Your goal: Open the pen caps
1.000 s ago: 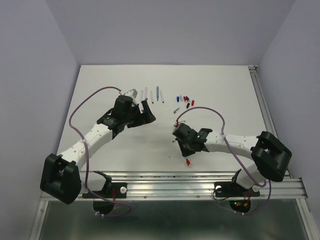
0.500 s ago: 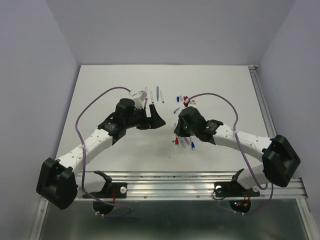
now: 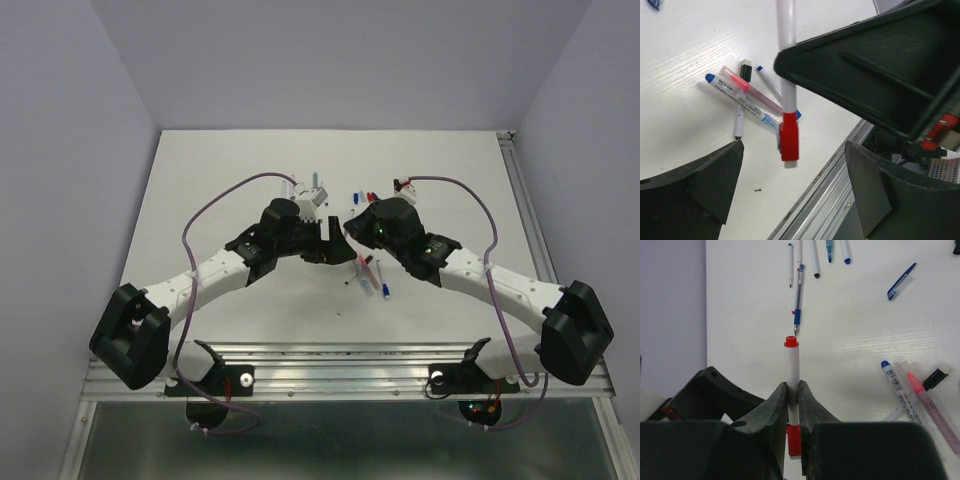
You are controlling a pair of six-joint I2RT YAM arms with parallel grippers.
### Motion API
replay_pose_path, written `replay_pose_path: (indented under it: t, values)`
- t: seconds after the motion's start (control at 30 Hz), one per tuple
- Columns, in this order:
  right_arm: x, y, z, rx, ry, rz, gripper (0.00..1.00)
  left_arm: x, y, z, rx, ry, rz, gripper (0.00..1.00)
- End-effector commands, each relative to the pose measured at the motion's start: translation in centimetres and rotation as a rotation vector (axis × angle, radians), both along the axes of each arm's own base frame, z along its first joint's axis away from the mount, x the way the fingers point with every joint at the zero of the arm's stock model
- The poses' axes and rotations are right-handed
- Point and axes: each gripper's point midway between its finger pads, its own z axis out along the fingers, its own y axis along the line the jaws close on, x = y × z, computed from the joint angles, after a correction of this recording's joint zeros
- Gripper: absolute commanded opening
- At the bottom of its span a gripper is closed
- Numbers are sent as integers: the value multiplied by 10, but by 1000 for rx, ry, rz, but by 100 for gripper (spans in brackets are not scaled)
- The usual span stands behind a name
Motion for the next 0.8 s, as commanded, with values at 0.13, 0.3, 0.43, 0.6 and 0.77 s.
replay_pose_path:
  t: [0.13,0.3,0.43,0.6,0.77]
  values:
    - [6,3,58,131,-104,-28,2,19,-17,37,-49,-128,-17,76]
    - [3,7,50,126,-76,-13,2,18,-17,38,-49,-139,-30,48]
    - [8,6,56,142,-98,-30,2,16,-20,36,-48,-136,-51,13]
    - [15,4,63,133,-126,-60,5,12,-19,38,-49,-143,-53,0]
    - [20,10,57,99,-121,-43,20,6,-18,49,-68,-171,-52,0]
